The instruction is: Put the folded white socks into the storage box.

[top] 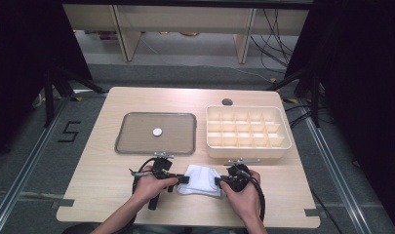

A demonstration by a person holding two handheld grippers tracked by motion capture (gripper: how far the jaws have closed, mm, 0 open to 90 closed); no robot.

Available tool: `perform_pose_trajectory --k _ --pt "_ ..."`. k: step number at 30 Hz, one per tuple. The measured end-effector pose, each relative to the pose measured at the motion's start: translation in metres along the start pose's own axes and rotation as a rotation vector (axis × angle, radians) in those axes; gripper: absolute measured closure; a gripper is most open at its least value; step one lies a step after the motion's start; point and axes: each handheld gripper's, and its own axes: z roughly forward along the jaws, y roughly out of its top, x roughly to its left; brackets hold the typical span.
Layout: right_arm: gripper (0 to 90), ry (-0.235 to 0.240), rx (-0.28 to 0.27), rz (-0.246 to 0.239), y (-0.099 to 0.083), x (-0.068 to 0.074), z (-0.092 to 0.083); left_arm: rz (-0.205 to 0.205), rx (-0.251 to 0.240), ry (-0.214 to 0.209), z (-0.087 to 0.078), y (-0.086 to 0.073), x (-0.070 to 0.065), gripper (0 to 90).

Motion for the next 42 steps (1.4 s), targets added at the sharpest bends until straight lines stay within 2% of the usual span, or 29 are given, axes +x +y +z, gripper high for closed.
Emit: perform_pose_trajectory --k 1,5,8,9,10,11,12,13,14,15,16,17,18,19,20,22,23,24,25,26,27,28,29,30,32,33,37,39,42 --pt "69.4 0.000 -0.007 -0.022 -0.001 -0.001 0.001 0.002 0.003 -0.016 0.000 0.000 0.000 81.2" --pt "69.6 -0.002 -0.015 -0.014 -0.001 -0.001 0.002 0.005 -0.002 -0.005 -0.004 0.001 -0.003 82.7" --pt "69.5 -0.005 -0.010 0.002 -0.001 0.001 0.001 -0.001 0.002 -0.023 -0.008 0.003 -0.005 82.7" --pt "69.5 -0.005 -0.007 0.000 -0.001 0.001 0.001 -0.007 -0.016 -0.046 -0.008 0.003 -0.006 82.7" --pt "69.3 -0.016 -0.001 0.009 0.000 0.001 0.002 -0.014 -0.011 -0.071 -0.011 0.004 -0.006 82.5" --pt "69.1 -0.011 0.008 0.029 0.000 0.002 0.001 -0.014 -0.010 -0.049 -0.012 0.005 -0.008 82.4" --pt "68.5 -0.004 -0.002 0.008 0.000 0.000 0.001 -0.016 -0.024 -0.060 -0.012 0.005 -0.009 82.4" --pt "67.7 0.002 -0.005 -0.005 0.001 -0.001 0.000 -0.016 -0.019 -0.051 -0.013 0.005 -0.011 82.3" --pt "66.8 -0.004 0.001 0.019 0.002 0.001 -0.003 -0.018 -0.023 -0.056 -0.013 0.006 -0.012 82.3" --pt "66.5 -0.020 -0.009 0.023 0.004 0.004 -0.005 -0.010 -0.026 -0.061 -0.013 0.006 -0.012 82.3" --pt "67.0 0.005 -0.048 0.000 0.007 0.005 -0.013 -0.005 -0.025 -0.059 -0.013 0.006 -0.012 82.3" --pt "67.9 0.000 -0.068 -0.001 0.009 0.007 -0.017 -0.001 -0.019 -0.076 -0.013 0.007 -0.011 82.3" --pt "70.8 0.004 -0.105 0.002 0.012 0.012 -0.023 0.002 -0.018 -0.077 -0.013 0.007 -0.011 82.3" --pt "73.8 0.019 -0.129 -0.033 0.014 0.012 -0.026 0.003 -0.019 -0.075 -0.013 0.007 -0.012 82.3" --pt "78.6 0.020 -0.137 -0.038 0.016 0.016 -0.028 -0.015 -0.019 -0.078 -0.013 0.007 -0.013 82.3" --pt "88.1 0.046 -0.095 -0.037 0.018 0.023 -0.029 0.005 -0.022 -0.057 -0.014 0.007 -0.014 82.3" --pt "90.0 0.049 -0.075 -0.057 0.018 0.024 -0.026 0.003 -0.022 -0.058 -0.014 0.007 -0.015 82.3" --pt "90.0 0.076 -0.045 -0.046 0.018 0.027 -0.022 -0.001 -0.021 -0.058 -0.014 0.007 -0.015 82.2" --pt "90.0 0.075 -0.016 -0.044 0.017 0.029 -0.017 0.007 -0.023 -0.072 -0.014 0.008 -0.014 82.2" --pt "90.0 0.075 -0.016 -0.044 0.017 0.029 -0.017 0.007 -0.023 -0.072 -0.014 0.008 -0.014 82.3" --pt "90.0 0.077 0.033 -0.029 0.016 0.030 -0.006 0.010 -0.027 -0.069 -0.014 0.008 -0.015 82.3" --pt "90.0 0.072 0.037 -0.023 0.015 0.030 -0.003 0.008 -0.021 -0.081 -0.014 0.008 -0.014 82.3" --pt "90.0 0.092 0.045 -0.006 0.014 0.031 -0.001 0.011 -0.022 -0.079 -0.015 0.008 -0.014 82.3" --pt "90.0 0.077 0.050 -0.022 0.014 0.029 0.002 0.012 -0.020 -0.082 -0.015 0.008 -0.014 82.3" --pt "90.0 0.083 0.057 -0.024 0.013 0.027 0.007 0.011 -0.022 -0.081 -0.015 0.008 -0.015 82.3" --pt "90.0 0.078 0.055 -0.016 0.012 0.028 0.009 0.011 -0.027 -0.073 -0.015 0.007 -0.016 82.3" --pt "90.0 0.083 0.068 -0.015 0.008 0.029 0.017 0.002 -0.023 -0.094 -0.015 0.007 -0.021 82.3" --pt "90.0 0.082 0.070 -0.008 0.007 0.029 0.020 0.017 -0.032 -0.085 -0.015 0.007 -0.022 82.4" --pt "90.0 0.079 0.072 -0.017 0.007 0.029 0.021 0.003 -0.036 -0.112 -0.015 0.007 -0.025 82.4"
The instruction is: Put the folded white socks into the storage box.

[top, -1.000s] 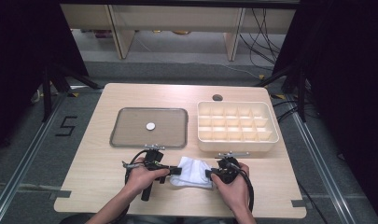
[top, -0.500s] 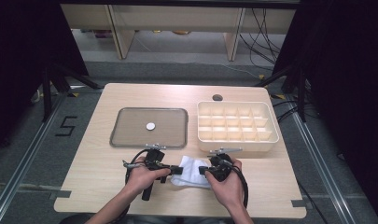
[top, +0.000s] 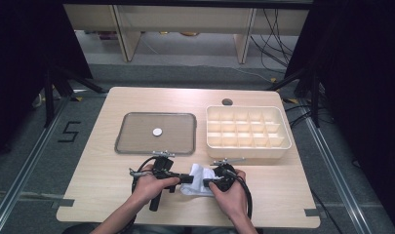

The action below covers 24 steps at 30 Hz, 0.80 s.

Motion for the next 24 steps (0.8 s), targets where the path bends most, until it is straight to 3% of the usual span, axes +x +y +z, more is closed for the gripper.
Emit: perform_pose_trajectory --k 1,2,5,12,14,15,17,18,24 --pt "90.0 0.001 0.002 -0.001 0.0002 -0.0001 0.0001 -0.012 0.001 -0.004 0.0002 0.0002 -0.0019 82.5" --pt "90.0 -0.001 0.002 0.005 0.0001 0.0005 0.0007 0.017 0.002 -0.017 0.0004 0.0011 -0.0005 82.5" --pt "90.0 -0.003 0.001 0.011 -0.0004 0.0011 0.0023 0.014 0.003 -0.036 0.0014 0.0022 -0.0038 82.6" --pt "90.0 0.003 -0.001 -0.006 -0.0016 0.0012 0.0031 0.024 -0.005 -0.034 0.0034 0.0036 -0.0083 82.7" --pt "90.0 -0.008 0.000 0.009 -0.0023 0.0033 0.0036 0.023 -0.004 -0.062 0.0043 0.0038 -0.0075 82.7" --pt "90.0 0.016 -0.006 0.009 -0.0024 0.0034 0.0033 0.018 -0.006 -0.061 0.0047 0.0039 -0.0085 82.7" --pt "90.0 0.001 -0.002 0.028 -0.0028 0.0048 0.0035 0.015 -0.008 -0.063 0.0049 0.0041 -0.0092 82.7" --pt "90.0 0.003 -0.006 0.002 -0.0029 0.0033 0.0039 0.017 -0.011 -0.057 0.0049 0.0043 -0.0098 82.8" --pt "86.8 0.021 -0.005 0.001 -0.0020 0.0034 0.0022 0.021 -0.016 -0.054 0.0032 0.0050 -0.0087 82.8"
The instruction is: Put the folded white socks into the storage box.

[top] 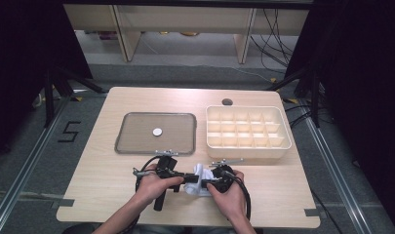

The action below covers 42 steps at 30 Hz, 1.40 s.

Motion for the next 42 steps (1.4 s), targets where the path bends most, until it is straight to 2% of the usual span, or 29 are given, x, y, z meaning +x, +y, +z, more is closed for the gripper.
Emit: perform_pose_trajectory --k 2,3,4,5,6,8,9,10,11,12,13,14,16,17,18,20,24,25,26,27,28,29,30,31,34,35,36,38,42 --pt "86.6 0.012 -0.017 0.015 0.001 0.001 -0.006 -0.002 -0.007 0.014 -0.001 0.000 -0.001 82.8" --pt "86.6 0.019 -0.045 -0.008 0.003 0.000 -0.011 -0.002 -0.007 0.014 -0.001 0.000 -0.001 82.8" --pt "87.0 0.021 -0.077 -0.001 0.005 -0.001 -0.019 0.003 -0.003 0.012 -0.002 0.001 -0.001 82.8" --pt "88.0 0.017 -0.074 0.023 0.006 -0.001 -0.026 0.001 -0.004 0.012 -0.002 0.001 -0.002 82.7" --pt "89.3 0.001 -0.100 -0.010 0.008 -0.007 -0.034 0.006 -0.001 0.005 -0.002 0.001 -0.001 82.7" --pt "90.0 -0.036 -0.113 0.007 0.008 -0.017 -0.046 0.015 0.007 -0.004 -0.002 0.001 -0.001 82.7" --pt "90.0 -0.072 -0.113 0.000 0.007 -0.026 -0.049 0.014 0.006 -0.002 -0.002 0.000 -0.001 82.7" --pt "90.0 -0.078 -0.100 0.032 0.005 -0.030 -0.050 0.015 0.005 0.000 -0.001 0.000 -0.001 82.7" --pt "90.0 -0.104 -0.080 0.025 0.003 -0.037 -0.050 0.011 0.005 0.002 -0.001 0.000 -0.001 82.7" --pt "90.0 -0.095 -0.068 0.027 0.000 -0.043 -0.049 0.011 0.004 0.003 -0.001 0.000 -0.001 82.7" --pt "90.0 -0.107 -0.050 0.063 -0.002 -0.044 -0.048 0.011 0.005 0.007 -0.001 0.000 -0.001 82.7" --pt "90.0 -0.106 -0.042 0.045 -0.005 -0.047 -0.045 0.010 0.004 0.008 -0.001 0.000 -0.001 82.7" --pt "90.0 -0.101 -0.031 0.094 -0.007 -0.043 -0.040 0.013 0.004 0.010 -0.001 0.000 -0.002 82.6" --pt "90.0 -0.106 -0.015 0.106 -0.007 -0.041 -0.039 0.013 0.002 0.029 -0.001 0.000 -0.003 82.6" --pt "90.0 -0.109 -0.025 0.046 -0.007 -0.043 -0.035 0.014 0.003 0.028 0.000 0.000 -0.003 82.6" --pt "90.0 -0.114 -0.004 0.067 -0.006 -0.039 -0.033 0.015 0.005 0.028 0.000 0.001 -0.004 82.6" --pt "90.0 -0.122 -0.015 0.045 -0.006 -0.039 -0.029 0.022 0.007 0.015 0.001 0.000 -0.005 82.6" --pt "90.0 -0.153 -0.001 0.041 -0.006 -0.037 -0.028 0.022 0.010 0.007 0.002 0.000 -0.004 82.6" --pt "90.0 -0.142 -0.026 0.036 -0.006 -0.036 -0.027 0.018 0.008 0.012 0.002 0.000 -0.005 82.5" --pt "90.0 -0.138 -0.019 0.038 -0.006 -0.036 -0.026 0.016 0.001 0.018 0.003 0.000 -0.006 82.5" --pt "90.0 -0.153 -0.008 0.050 -0.006 -0.035 -0.026 0.019 0.004 0.017 0.003 0.000 -0.005 82.5" --pt "89.9 -0.156 0.006 0.084 -0.005 -0.032 -0.026 0.024 0.005 0.016 0.003 0.001 -0.005 82.5" --pt "89.9 -0.162 0.010 0.087 -0.006 -0.032 -0.024 0.023 0.007 0.016 0.003 0.001 -0.005 82.5" --pt "89.8 -0.155 0.002 0.073 -0.006 -0.032 -0.024 0.021 0.011 0.004 0.004 0.001 -0.005 82.5" --pt "89.7 -0.154 0.002 0.074 -0.006 -0.031 -0.023 0.021 0.012 0.024 0.004 0.002 -0.008 82.5" --pt "89.7 -0.157 -0.001 0.074 -0.005 -0.031 -0.023 0.026 0.013 0.004 0.006 0.002 -0.007 82.5" --pt "89.7 -0.161 0.001 0.069 -0.005 -0.031 -0.023 0.027 0.013 0.025 0.007 0.002 -0.008 82.4" --pt "89.7 -0.157 0.001 0.076 -0.005 -0.030 -0.023 0.029 0.015 0.023 0.007 0.003 -0.008 82.5" --pt "89.6 -0.152 0.004 0.058 -0.006 -0.030 -0.022 0.025 0.018 0.004 0.009 0.003 -0.008 82.5"
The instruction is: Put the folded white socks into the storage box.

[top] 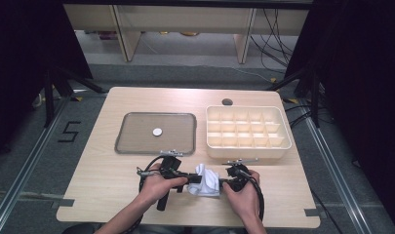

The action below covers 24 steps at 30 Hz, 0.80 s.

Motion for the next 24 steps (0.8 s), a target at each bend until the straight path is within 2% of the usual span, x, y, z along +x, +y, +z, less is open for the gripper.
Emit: perform_pose_trajectory --k 3,4,5,8,10,13,14,16,19,20,21,22,24 --pt "89.6 0.002 -0.004 0.000 -0.0001 0.0014 0.0001 0.003 0.002 0.001 0.0004 0.0008 0.0005 82.6" --pt "89.6 -0.012 -0.002 -0.010 -0.0003 0.0010 -0.0003 0.002 0.003 0.001 0.0006 0.0011 0.0008 82.5" --pt "89.6 -0.007 0.001 -0.002 -0.0001 0.0024 -0.0005 -0.003 -0.010 0.016 0.0015 0.0009 -0.0001 82.5" --pt "89.5 -0.006 -0.001 -0.017 -0.0001 0.0037 0.0003 0.001 0.002 0.011 0.0017 0.0014 0.0000 82.5" --pt "89.6 -0.003 0.008 -0.010 0.0003 0.0057 0.0007 0.004 0.003 0.009 0.0028 0.0012 -0.0001 82.6" --pt "89.5 0.000 -0.006 -0.030 0.0001 0.0054 0.0011 0.006 0.004 0.017 0.0036 0.0010 -0.0008 82.5" --pt "89.5 0.004 -0.012 -0.052 -0.0004 0.0043 0.0024 0.008 0.008 0.006 0.0038 0.0013 -0.0002 82.5" --pt "89.6 0.001 0.007 -0.016 0.0000 0.0074 0.0030 0.013 0.003 0.012 0.0040 0.0015 -0.0006 82.5" --pt "89.5 0.011 -0.001 -0.038 -0.0006 0.0073 0.0036 0.014 0.005 0.013 0.0041 0.0019 -0.0006 82.5" --pt "89.5 0.005 -0.006 -0.048 -0.0011 0.0079 0.0038 0.011 -0.005 0.025 0.0044 0.0018 -0.0015 82.5" --pt "89.5 0.028 -0.002 -0.047 -0.0012 0.0087 0.0037 0.012 -0.004 0.024 0.0042 0.0020 -0.0016 82.5" --pt "89.5 0.002 -0.003 -0.046 -0.0013 0.0097 0.0042 0.012 -0.004 0.024 0.0042 0.0020 -0.0016 82.5" --pt "89.5 0.009 -0.002 -0.046 -0.0013 0.0107 0.0041 0.013 -0.001 0.016 0.0040 0.0022 -0.0015 82.5"
